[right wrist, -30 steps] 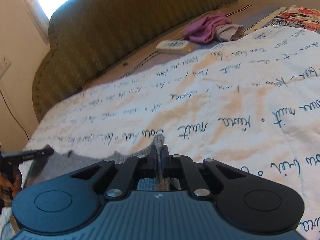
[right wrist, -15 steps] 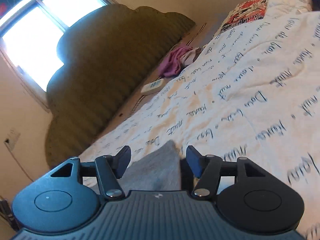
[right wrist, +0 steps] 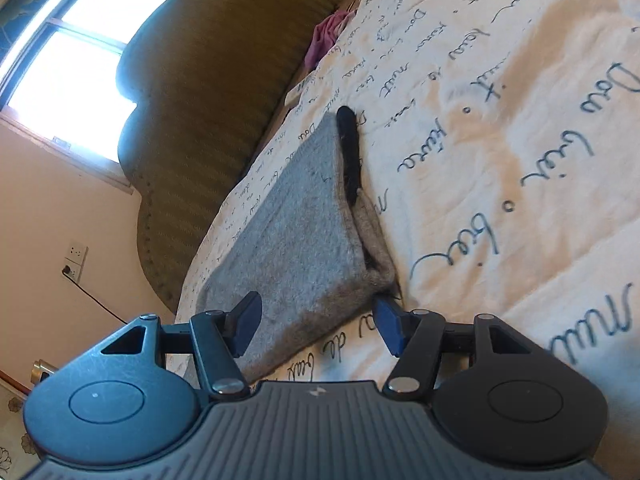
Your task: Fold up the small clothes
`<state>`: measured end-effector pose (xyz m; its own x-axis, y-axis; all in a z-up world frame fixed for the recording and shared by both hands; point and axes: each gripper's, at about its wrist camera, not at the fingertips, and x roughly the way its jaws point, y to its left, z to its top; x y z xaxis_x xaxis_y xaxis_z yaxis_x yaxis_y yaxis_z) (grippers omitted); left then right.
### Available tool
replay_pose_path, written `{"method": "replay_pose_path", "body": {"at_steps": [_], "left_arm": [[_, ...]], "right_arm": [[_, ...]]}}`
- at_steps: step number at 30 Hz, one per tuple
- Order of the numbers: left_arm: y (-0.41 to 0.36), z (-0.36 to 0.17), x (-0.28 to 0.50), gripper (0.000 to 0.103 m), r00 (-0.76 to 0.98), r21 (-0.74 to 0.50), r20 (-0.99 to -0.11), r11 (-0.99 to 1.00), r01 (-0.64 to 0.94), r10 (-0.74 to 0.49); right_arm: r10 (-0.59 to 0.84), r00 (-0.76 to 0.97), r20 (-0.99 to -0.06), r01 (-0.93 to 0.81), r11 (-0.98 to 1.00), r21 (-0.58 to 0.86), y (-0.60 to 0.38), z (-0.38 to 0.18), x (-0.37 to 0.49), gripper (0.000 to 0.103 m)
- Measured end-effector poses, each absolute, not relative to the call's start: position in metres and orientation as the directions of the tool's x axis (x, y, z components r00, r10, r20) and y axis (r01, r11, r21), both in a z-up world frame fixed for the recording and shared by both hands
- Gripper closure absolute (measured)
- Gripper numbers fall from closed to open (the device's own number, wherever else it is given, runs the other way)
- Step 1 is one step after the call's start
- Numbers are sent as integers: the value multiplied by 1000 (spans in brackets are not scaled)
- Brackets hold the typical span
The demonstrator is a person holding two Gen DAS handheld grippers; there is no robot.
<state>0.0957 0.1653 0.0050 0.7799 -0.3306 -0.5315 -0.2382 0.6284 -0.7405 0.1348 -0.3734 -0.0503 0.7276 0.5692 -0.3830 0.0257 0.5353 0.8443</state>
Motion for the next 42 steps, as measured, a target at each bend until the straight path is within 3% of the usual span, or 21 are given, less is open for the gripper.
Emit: {"method": "replay_pose_path", "body": {"at_steps": [7, 17, 21, 23, 24, 25, 26, 31, 42], "left_arm": [[175, -13, 108, 16, 801, -871, -421, 435, -226, -427], [171, -9, 146, 20, 791, -811, -481, 534, -238, -378], [160, -7, 150, 35, 790, -738, -529, 627, -249, -309], [154, -6, 151, 54, 782, -696, -556, 671, -254, -282], [152, -8, 153, 75, 767, -678, -575, 691, -251, -285], [151, -11, 154, 90, 753, -673, -589, 694, -256, -293], [152, -14, 154, 94, 745, -681, -592, 685, -259, -308], [158, 0, 157, 100, 739, -694, -583, 680, -237, -337], [151, 78, 112, 101, 764, -730, -470, 681, -54, -443]], "right_arm": [[549, 769, -327, 59, 449, 892, -355, -62, 159, 42], [544, 778, -314, 65, 427, 902, -352, -66, 185, 44], [526, 780, -340, 79, 456, 886, -347, -64, 196, 46], [527, 766, -369, 88, 482, 872, -344, -65, 198, 62], [538, 752, -380, 102, 475, 874, -343, -70, 200, 82], [548, 742, -386, 117, 461, 880, -344, -77, 202, 95], [552, 743, -379, 120, 447, 886, -346, -81, 201, 97], [575, 749, -328, 80, 412, 907, -352, -73, 200, 98], [640, 730, -239, -83, 431, 899, -367, -9, 165, 98]]}}
